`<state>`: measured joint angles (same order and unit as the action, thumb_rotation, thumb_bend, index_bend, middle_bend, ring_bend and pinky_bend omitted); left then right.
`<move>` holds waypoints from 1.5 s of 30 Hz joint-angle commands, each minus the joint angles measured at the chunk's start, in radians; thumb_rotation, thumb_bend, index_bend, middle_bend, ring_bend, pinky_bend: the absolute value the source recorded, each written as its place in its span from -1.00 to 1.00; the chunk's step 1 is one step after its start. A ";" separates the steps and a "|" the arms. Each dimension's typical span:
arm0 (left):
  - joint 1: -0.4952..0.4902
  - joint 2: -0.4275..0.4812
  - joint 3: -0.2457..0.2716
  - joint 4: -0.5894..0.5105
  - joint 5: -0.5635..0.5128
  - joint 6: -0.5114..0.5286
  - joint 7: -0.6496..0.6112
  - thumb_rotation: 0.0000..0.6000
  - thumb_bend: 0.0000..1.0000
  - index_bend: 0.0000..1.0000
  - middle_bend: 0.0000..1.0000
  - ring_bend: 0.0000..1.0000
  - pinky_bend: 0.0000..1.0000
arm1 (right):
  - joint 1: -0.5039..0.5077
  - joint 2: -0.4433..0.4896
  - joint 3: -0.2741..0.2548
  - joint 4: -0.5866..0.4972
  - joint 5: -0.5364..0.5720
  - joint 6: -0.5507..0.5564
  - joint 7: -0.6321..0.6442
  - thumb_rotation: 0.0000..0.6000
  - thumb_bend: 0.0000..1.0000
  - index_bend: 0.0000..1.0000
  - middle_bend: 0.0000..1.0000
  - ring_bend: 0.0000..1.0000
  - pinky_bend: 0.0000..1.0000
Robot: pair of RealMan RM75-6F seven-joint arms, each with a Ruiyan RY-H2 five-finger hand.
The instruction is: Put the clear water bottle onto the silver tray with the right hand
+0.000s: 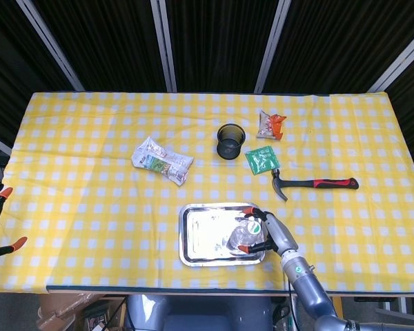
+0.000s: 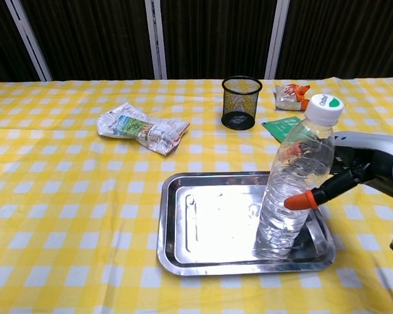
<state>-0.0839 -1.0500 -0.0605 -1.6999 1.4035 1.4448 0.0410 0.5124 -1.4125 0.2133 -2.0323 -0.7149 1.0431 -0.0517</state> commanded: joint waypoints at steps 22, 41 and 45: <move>0.000 -0.001 -0.001 0.000 -0.006 0.000 0.005 1.00 -0.62 -0.91 -1.00 -1.00 -1.00 | -0.045 0.282 -0.096 0.015 -0.107 -0.218 0.107 1.00 -1.00 -0.92 -0.96 -0.89 -1.00; -0.001 -0.016 0.000 -0.006 -0.012 0.001 0.044 1.00 -0.62 -0.92 -1.00 -1.00 -1.00 | -0.382 0.268 -0.172 0.334 -0.629 0.358 0.127 1.00 -0.66 -0.66 -0.85 -0.89 -1.00; 0.000 -0.017 -0.001 -0.006 -0.014 0.001 0.046 1.00 -0.62 -0.92 -1.00 -1.00 -1.00 | -0.413 0.196 -0.182 0.482 -0.688 0.450 0.054 1.00 -0.66 -0.60 -0.86 -0.94 -1.00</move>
<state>-0.0842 -1.0669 -0.0610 -1.7056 1.3893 1.4457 0.0868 0.1569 -1.1337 0.0478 -1.6711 -1.3221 1.4108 0.0621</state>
